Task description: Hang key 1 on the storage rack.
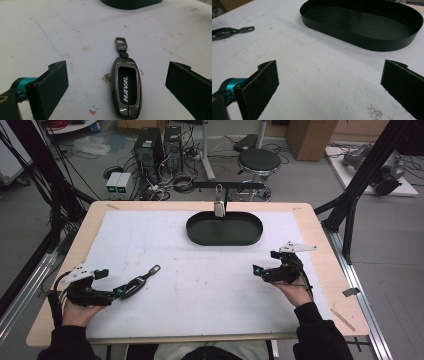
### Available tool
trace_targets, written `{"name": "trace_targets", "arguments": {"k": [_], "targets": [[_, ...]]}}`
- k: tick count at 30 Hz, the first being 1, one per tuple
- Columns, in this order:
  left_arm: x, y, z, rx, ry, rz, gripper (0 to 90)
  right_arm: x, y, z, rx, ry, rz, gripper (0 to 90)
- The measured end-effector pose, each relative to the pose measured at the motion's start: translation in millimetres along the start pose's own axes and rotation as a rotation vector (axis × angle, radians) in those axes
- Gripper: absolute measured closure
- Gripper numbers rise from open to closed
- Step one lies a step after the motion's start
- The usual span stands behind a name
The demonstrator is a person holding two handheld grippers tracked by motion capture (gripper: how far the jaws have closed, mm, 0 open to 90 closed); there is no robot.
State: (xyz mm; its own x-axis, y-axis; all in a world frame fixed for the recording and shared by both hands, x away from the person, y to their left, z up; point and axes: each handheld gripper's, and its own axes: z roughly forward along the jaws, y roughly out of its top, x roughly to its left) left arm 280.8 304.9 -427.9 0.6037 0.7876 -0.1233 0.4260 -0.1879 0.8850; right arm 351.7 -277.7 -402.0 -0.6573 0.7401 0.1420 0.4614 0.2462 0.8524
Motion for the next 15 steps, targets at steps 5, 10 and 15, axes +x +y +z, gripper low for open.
{"name": "trace_targets", "arguments": {"k": [5, 10, 15], "targets": [[0.4, 0.1, -0.4, -0.004, 0.001, -0.003, 5.0, 3.6, -8.5, -2.1, 0.0, 0.007, -0.004, 0.8], [0.6, 0.0, -0.5, -0.003, 0.0, -0.003, 5.0, 9.2, -25.8, -7.0, 0.001, 0.027, -0.007, 0.8], [0.5, 0.1, -0.2, -0.003, 0.0, -0.004, 5.0, 8.3, -35.8, -15.2, -0.009, 0.006, 0.007, 0.8]]}}
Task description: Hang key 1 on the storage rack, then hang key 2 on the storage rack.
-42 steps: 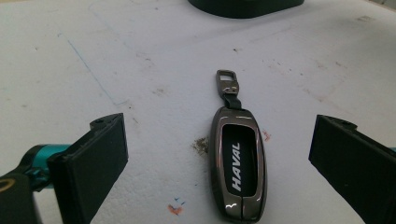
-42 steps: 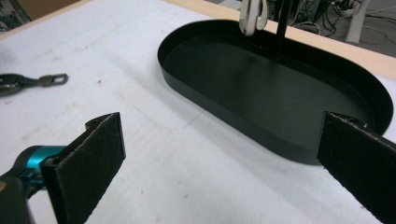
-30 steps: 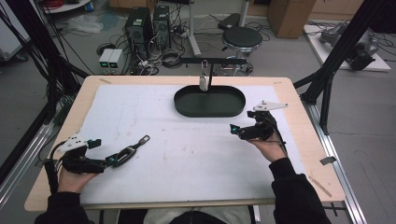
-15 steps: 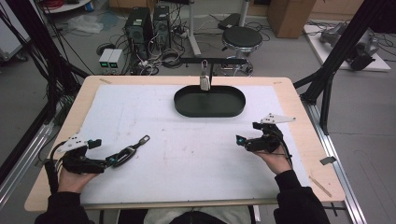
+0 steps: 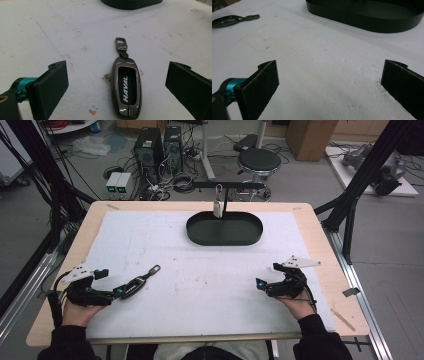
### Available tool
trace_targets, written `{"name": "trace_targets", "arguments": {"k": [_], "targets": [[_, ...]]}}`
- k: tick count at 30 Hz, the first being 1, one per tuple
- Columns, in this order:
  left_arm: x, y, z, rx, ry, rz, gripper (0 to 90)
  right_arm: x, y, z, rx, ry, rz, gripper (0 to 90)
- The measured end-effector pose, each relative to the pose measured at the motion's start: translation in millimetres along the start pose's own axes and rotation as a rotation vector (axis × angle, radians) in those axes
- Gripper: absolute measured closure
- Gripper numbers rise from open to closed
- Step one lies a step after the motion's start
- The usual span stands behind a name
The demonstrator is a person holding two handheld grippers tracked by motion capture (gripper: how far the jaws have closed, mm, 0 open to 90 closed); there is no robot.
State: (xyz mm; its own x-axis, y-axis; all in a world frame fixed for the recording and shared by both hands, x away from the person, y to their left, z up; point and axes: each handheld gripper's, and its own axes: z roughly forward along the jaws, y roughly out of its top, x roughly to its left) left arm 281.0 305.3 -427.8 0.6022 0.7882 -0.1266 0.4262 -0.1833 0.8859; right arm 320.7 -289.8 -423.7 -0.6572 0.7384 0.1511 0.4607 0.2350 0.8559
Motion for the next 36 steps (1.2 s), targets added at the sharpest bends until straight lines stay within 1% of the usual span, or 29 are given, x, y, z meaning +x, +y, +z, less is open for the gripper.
{"name": "trace_targets", "arguments": {"k": [3, 8, 13, 15, 17, 21, 23, 28, 30, 32, 36], "targets": [[0.2, -0.1, 0.4, 0.004, -0.001, -0.001, 5.0, -0.8, -5.3, -2.7, 0.001, -0.007, -0.003, 0.8], [0.2, -0.1, 0.7, 0.005, -0.001, 0.001, 5.0, -1.1, -14.3, -4.3, 0.023, -0.008, 0.002, 0.8], [0.9, 0.9, 2.1, 0.011, -0.005, 0.004, 5.0, -1.4, -17.2, -7.2, 0.028, -0.018, 0.004, 0.8], [1.8, 4.4, 3.2, 0.017, -0.005, 0.0, 5.0, -1.4, -17.7, -8.8, 0.027, -0.023, 0.014, 0.8], [1.0, 9.3, 4.1, 0.011, -0.011, 0.001, 5.0, -2.5, -18.1, -9.6, 0.022, -0.023, 0.012, 0.8], [-1.5, 17.0, 8.7, 0.01, -0.018, 0.017, 5.0, -2.0, -19.4, -10.3, 0.022, -0.026, 0.016, 0.8], [-2.3, 20.0, 11.9, 0.027, -0.02, 0.028, 5.0, -1.9, -19.9, -10.0, 0.024, -0.03, 0.012, 0.8], [-5.3, 28.9, 21.3, 0.048, -0.036, 0.037, 5.0, -1.3, -19.9, -9.1, 0.024, -0.024, 0.016, 0.8], [-5.9, 30.4, 26.7, 0.068, -0.047, 0.033, 5.0, -1.4, -20.7, -8.4, 0.027, -0.021, 0.01, 0.8], [-6.1, 30.8, 33.5, 0.102, -0.055, 0.038, 5.0, -1.3, -21.3, -7.5, 0.032, -0.024, 0.009, 0.8], [-6.2, 31.4, 42.7, 0.148, -0.063, 0.032, 5.0, -1.3, -21.6, -6.6, 0.034, -0.027, 0.003, 0.8]]}}
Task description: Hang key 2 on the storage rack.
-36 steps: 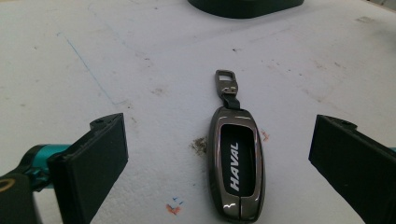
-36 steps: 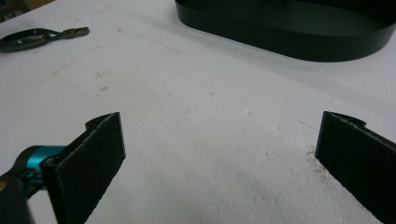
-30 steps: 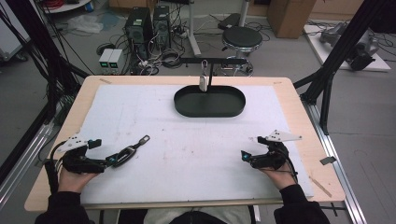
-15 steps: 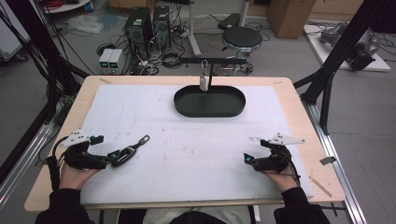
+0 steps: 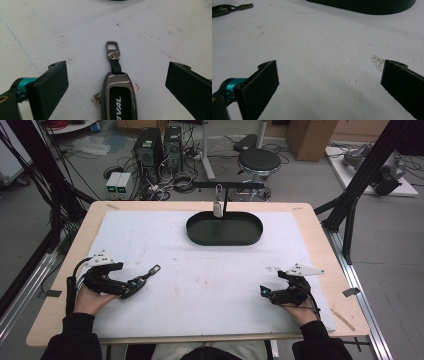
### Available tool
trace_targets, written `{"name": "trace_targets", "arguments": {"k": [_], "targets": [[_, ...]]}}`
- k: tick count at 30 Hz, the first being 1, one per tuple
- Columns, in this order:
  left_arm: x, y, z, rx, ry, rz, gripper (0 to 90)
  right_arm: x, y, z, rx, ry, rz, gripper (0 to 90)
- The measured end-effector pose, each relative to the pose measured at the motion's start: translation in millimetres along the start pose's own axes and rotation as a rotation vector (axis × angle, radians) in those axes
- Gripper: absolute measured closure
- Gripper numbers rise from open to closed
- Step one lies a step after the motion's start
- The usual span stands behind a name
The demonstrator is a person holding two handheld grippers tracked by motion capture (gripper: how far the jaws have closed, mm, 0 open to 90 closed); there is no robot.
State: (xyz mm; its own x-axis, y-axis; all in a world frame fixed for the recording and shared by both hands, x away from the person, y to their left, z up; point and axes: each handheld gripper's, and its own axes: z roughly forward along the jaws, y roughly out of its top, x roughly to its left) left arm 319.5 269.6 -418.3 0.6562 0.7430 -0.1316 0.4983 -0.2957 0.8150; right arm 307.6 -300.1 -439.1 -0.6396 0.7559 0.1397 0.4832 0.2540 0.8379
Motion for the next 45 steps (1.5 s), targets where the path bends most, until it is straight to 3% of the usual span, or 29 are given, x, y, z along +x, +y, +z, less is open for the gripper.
{"name": "trace_targets", "arguments": {"k": [2, 4, 17, 21, 27, 30, 33, 37, 41, 42, 43, 45], "targets": [[0.9, 2.6, 5.6, 0.041, -0.006, -0.018, 5.0, -0.3, -0.2, 0.5, 0.007, -0.004, -0.001, 0.8], [0.4, 5.9, 10.7, 0.051, -0.009, -0.02, 5.0, -0.5, -0.3, 1.3, 0.005, -0.004, -0.002, 0.8], [-7.9, 20.7, 43.2, 0.218, -0.051, 0.008, 5.1, -0.4, -1.3, 2.0, 0.015, 0.006, -0.015, 0.8], [-8.4, 21.6, 53.5, 0.304, -0.035, 0.031, 7.0, -1.0, -1.3, 1.2, 0.011, 0.006, -0.011, 0.8], [-11.9, 32.1, 64.2, 0.356, -0.02, 0.058, 13.4, 0.7, -1.2, 2.5, 0.019, 0.01, -0.025, 0.8], [-13.7, 36.6, 68.5, 0.377, 0.006, 0.068, 20.4, 1.7, -1.1, 2.8, 0.022, 0.011, -0.028, 0.8], [-13.6, 38.2, 71.1, 0.385, -0.01, 0.062, 24.7, 1.5, -1.4, 2.8, 0.022, 0.01, -0.03, 0.8], [-13.8, 38.3, 71.0, 0.397, 0.009, 0.064, 35.4, 1.8, -1.7, 2.3, 0.021, 0.01, -0.033, 0.8], [-11.5, 38.9, 67.9, 0.396, 0.042, 0.055, 57.2, 2.2, -1.8, 2.4, 0.024, 0.013, -0.031, 0.8], [-9.9, 38.9, 66.4, 0.399, 0.06, 0.053, 66.8, 2.4, -1.8, 2.4, 0.029, 0.013, -0.029, 0.9], [-6.7, 38.7, 64.5, 0.393, 0.048, 0.013, 73.3, 2.2, -1.8, 2.7, 0.033, 0.013, -0.032, 0.8], [-3.9, 37.6, 63.5, 0.39, 0.041, -0.011, 80.7, 2.4, -1.9, 3.0, 0.032, 0.008, -0.03, 0.8]]}}
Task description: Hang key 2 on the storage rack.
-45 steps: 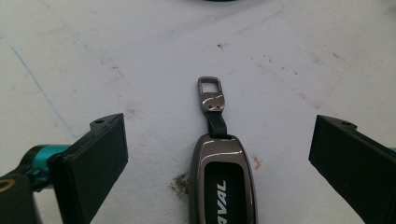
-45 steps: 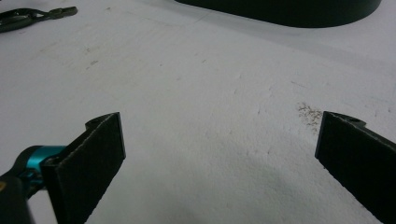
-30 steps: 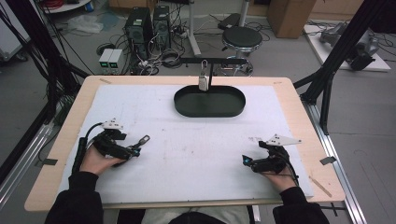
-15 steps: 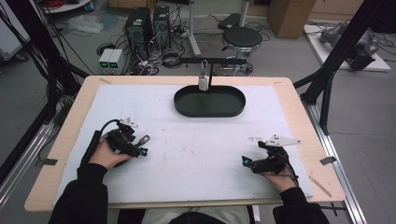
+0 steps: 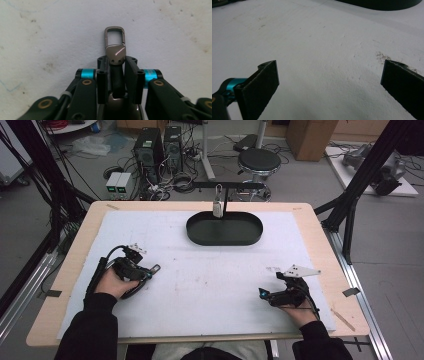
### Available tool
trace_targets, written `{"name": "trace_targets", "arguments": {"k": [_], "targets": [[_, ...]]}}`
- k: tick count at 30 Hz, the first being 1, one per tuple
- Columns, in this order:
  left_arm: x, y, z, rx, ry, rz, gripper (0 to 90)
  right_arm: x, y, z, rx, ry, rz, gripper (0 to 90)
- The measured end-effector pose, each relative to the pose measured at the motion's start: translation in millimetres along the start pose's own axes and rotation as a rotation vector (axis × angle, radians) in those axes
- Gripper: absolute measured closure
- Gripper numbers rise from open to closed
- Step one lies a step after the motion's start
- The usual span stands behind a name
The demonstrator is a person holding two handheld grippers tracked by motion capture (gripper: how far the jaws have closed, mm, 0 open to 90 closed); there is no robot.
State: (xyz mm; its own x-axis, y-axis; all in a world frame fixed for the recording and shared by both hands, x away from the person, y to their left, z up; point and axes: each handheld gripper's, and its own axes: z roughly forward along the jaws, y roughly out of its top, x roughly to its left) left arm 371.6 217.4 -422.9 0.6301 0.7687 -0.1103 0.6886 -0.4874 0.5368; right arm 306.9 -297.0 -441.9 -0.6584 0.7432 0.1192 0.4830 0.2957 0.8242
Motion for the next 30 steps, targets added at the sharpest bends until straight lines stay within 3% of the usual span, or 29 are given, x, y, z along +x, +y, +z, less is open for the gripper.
{"name": "trace_targets", "arguments": {"k": [4, 9, 14, 19, 30], "targets": [[-1.6, 0.7, -0.1, 0.016, 0.01, -0.025, 80.2, -0.9, -0.1, -0.6, -0.004, -0.006, 0.004, 0.8], [-5.2, 1.1, 0.0, 0.018, 0.03, -0.02, 82.7, -0.7, -0.2, -1.4, -0.008, -0.008, 0.002, 0.9], [-3.1, 1.1, -0.8, 0.017, 0.014, -0.027, 84.6, 1.0, 0.4, -0.7, -0.002, -0.012, -0.012, 0.9], [-5.0, 1.3, -3.2, 0.013, 0.027, -0.012, 85.2, 1.2, 0.6, -2.1, -0.011, -0.01, -0.019, 0.8], [-4.7, 0.2, -22.1, -0.06, 0.031, -0.037, 85.6, 1.5, 1.7, -4.3, -0.033, -0.007, -0.017, 0.9]]}}
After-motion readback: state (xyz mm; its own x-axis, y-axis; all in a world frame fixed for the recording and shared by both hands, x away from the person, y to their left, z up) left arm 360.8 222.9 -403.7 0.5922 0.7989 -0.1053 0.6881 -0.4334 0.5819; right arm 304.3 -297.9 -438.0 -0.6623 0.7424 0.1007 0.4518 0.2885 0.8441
